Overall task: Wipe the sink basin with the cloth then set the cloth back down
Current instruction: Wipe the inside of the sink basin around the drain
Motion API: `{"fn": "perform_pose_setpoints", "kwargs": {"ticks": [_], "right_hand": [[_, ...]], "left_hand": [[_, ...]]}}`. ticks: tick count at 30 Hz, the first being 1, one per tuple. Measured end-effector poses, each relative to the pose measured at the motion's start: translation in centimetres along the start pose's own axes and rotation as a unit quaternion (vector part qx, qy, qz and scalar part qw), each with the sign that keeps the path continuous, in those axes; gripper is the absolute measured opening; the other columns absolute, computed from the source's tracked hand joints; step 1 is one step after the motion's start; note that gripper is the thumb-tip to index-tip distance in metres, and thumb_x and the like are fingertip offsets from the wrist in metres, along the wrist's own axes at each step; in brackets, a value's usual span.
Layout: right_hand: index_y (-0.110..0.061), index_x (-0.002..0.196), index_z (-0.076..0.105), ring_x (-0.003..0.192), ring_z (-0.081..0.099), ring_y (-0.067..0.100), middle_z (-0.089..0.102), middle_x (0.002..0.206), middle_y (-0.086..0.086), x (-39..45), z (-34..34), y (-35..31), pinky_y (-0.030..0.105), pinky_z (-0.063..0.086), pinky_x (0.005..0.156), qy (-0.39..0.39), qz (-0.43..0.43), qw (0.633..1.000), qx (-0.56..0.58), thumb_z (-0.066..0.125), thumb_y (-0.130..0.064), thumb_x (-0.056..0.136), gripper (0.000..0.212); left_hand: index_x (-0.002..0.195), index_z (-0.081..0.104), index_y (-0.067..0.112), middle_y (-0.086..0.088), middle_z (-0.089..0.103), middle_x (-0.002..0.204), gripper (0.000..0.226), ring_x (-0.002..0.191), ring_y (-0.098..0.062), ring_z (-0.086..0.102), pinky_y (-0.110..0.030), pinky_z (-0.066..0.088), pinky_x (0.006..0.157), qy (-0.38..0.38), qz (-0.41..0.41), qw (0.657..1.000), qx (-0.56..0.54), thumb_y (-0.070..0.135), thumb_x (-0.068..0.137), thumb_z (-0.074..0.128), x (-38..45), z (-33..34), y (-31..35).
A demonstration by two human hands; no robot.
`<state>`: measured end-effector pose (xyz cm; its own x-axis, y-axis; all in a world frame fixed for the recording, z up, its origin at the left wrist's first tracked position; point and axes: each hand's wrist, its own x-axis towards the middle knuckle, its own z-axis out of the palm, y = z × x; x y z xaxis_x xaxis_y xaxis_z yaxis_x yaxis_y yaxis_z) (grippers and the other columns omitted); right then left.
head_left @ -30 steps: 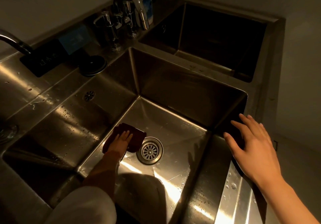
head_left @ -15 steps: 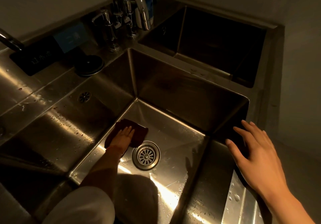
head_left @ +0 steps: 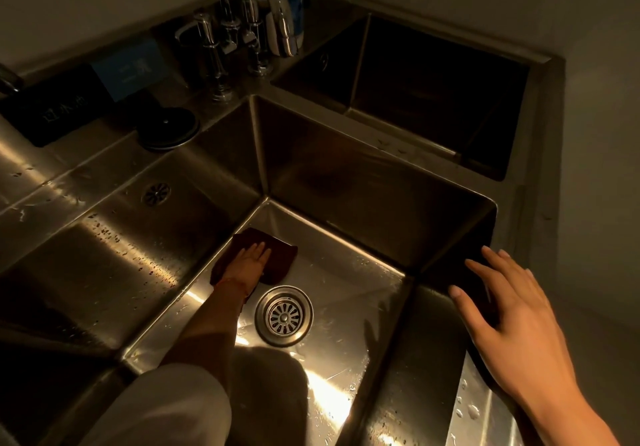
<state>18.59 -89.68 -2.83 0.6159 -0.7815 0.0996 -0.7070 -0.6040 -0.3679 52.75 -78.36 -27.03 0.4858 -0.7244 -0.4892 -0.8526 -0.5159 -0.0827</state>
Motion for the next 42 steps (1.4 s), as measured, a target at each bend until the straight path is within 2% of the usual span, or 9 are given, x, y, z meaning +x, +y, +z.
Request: {"fn": "perform_pose_setpoints", "kwargs": {"ticks": [4,15,22,32,39,42], "right_hand": [[-0.021,0.129,0.051,0.137,0.023,0.012,0.039,0.145,0.000,-0.1,-0.1,-0.1,0.037,0.013,0.115,-0.004,0.006,1.000,-0.005,0.036,-0.053,0.080,0.061],[-0.022,0.128,0.051,0.138,0.025,0.013,0.040,0.145,-0.001,-0.1,-0.1,-0.1,0.039,0.015,0.116,-0.008,0.012,1.000,0.003,0.036,-0.052,0.081,0.058],[-0.020,0.129,0.051,0.138,0.025,0.013,0.040,0.145,0.000,-0.1,-0.1,0.1,0.036,0.013,0.116,-0.013,0.006,1.000,-0.003,0.047,-0.042,0.087,0.047],[-0.021,0.129,0.051,0.139,0.026,0.015,0.041,0.145,0.002,-0.1,-0.2,0.2,0.037,0.012,0.116,-0.020,0.006,1.000,0.000,0.047,-0.041,0.089,0.045],[-0.020,0.128,0.052,0.139,0.027,0.017,0.041,0.144,0.003,-0.1,-0.3,0.2,0.038,0.012,0.117,-0.021,0.006,1.000,0.004,0.048,-0.041,0.089,0.045],[-0.021,0.129,0.051,0.139,0.026,0.016,0.041,0.145,0.002,-0.1,-0.3,0.1,0.037,0.011,0.117,-0.024,0.005,1.000,0.004,0.048,-0.040,0.089,0.045]], "left_hand": [[0.154,0.001,0.011,-0.011,-0.005,0.162,0.061,0.150,-0.025,-0.003,-0.036,0.003,0.123,-0.008,-0.002,1.000,-0.006,0.009,0.102,0.034,0.6,-0.6,0.2],[0.154,0.001,0.012,-0.010,-0.005,0.162,0.067,0.150,-0.025,0.000,-0.035,0.005,0.123,0.005,-0.010,1.000,-0.005,-0.002,0.098,0.035,0.8,-0.3,0.5],[0.154,0.000,0.014,-0.008,-0.007,0.162,0.071,0.151,-0.021,-0.003,-0.032,0.003,0.123,0.008,-0.013,1.000,-0.017,-0.009,0.096,0.033,-1.0,1.2,0.0],[0.154,-0.003,0.015,-0.006,-0.009,0.162,0.071,0.151,-0.020,-0.003,-0.032,0.001,0.122,-0.011,-0.026,0.999,-0.018,-0.005,0.096,0.034,-5.1,3.8,-1.6],[0.153,-0.003,0.016,-0.007,-0.010,0.162,0.068,0.151,-0.020,-0.004,-0.031,0.001,0.122,-0.030,-0.030,0.998,-0.036,0.011,0.100,0.039,-7.9,5.9,-3.0],[0.153,-0.002,0.016,-0.007,-0.010,0.162,0.066,0.151,-0.021,-0.004,-0.031,0.001,0.122,-0.030,-0.030,0.998,-0.040,0.012,0.101,0.037,-8.3,6.1,-3.1]]}}
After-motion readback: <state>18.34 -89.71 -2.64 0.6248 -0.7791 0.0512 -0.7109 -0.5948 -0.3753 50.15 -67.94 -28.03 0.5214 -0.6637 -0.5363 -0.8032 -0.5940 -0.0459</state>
